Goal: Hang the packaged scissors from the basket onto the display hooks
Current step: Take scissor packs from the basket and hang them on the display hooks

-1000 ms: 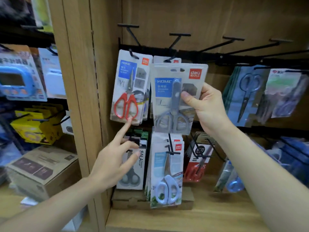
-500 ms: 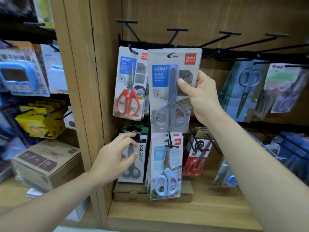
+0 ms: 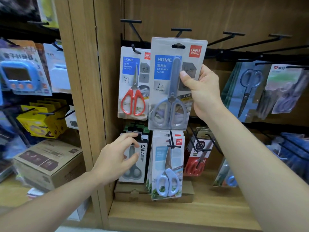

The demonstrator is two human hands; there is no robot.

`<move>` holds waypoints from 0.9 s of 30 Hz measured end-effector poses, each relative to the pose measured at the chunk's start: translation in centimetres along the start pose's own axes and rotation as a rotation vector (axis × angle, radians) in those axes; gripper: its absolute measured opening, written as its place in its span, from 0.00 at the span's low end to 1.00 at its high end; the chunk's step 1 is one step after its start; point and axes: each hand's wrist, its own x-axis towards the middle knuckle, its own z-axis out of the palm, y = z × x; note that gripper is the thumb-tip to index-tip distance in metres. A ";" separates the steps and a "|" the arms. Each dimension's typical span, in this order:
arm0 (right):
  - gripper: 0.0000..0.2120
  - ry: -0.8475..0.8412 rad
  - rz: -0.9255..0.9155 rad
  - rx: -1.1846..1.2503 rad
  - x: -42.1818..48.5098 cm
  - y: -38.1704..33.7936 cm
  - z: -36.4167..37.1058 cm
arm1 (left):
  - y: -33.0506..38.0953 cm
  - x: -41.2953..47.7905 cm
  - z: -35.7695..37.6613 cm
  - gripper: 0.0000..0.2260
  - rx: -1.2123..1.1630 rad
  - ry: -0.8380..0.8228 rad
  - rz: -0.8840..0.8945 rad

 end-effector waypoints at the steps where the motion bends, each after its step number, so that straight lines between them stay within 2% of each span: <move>1: 0.14 0.001 0.007 -0.003 0.1 0.2 0.0 | 0.0 0.0 0.0 0.07 -0.003 -0.004 -0.003; 8: 0.15 0.002 0.077 -0.092 0.5 1.2 0.0 | 0.3 0.0 -0.1 0.08 -0.002 -0.011 -0.012; 10: 0.19 0.097 0.024 -0.196 0.4 2.0 0.4 | 0.3 0.0 -0.2 0.08 0.008 -0.015 -0.008; 11: 0.22 0.196 -0.065 -0.284 0.1 2.6 0.5 | 0.3 0.0 -0.2 0.08 0.010 -0.017 -0.006; 13: 0.26 0.393 -0.383 -0.519 -0.9 3.8 0.7 | 0.3 -0.1 -0.3 0.08 0.011 -0.020 -0.009; 14: 0.26 0.412 -0.552 -0.653 -1.4 4.5 0.7 | 0.3 -0.1 -0.3 0.08 0.015 -0.022 -0.010; 16: 0.25 0.271 -0.792 -0.943 -1.9 5.8 0.9 | 0.3 -0.1 -0.2 0.09 0.022 -0.024 -0.016; 17: 0.26 0.186 -0.825 -1.072 -2.0 6.3 0.9 | 0.3 -0.1 -0.2 0.09 0.023 -0.026 -0.018; 21: 0.29 0.097 -0.684 -1.369 -1.1 7.0 1.5 | 0.4 -0.1 -0.3 0.09 0.035 -0.023 -0.024; 25: 0.32 -0.030 -0.406 -1.477 1.3 6.7 1.9 | 0.2 -0.1 -0.2 0.08 0.052 -0.014 -0.019; 27: 0.33 -0.102 -0.333 -1.505 2.9 7.3 2.0 | 0.2 -0.2 -0.2 0.08 0.063 -0.007 -0.012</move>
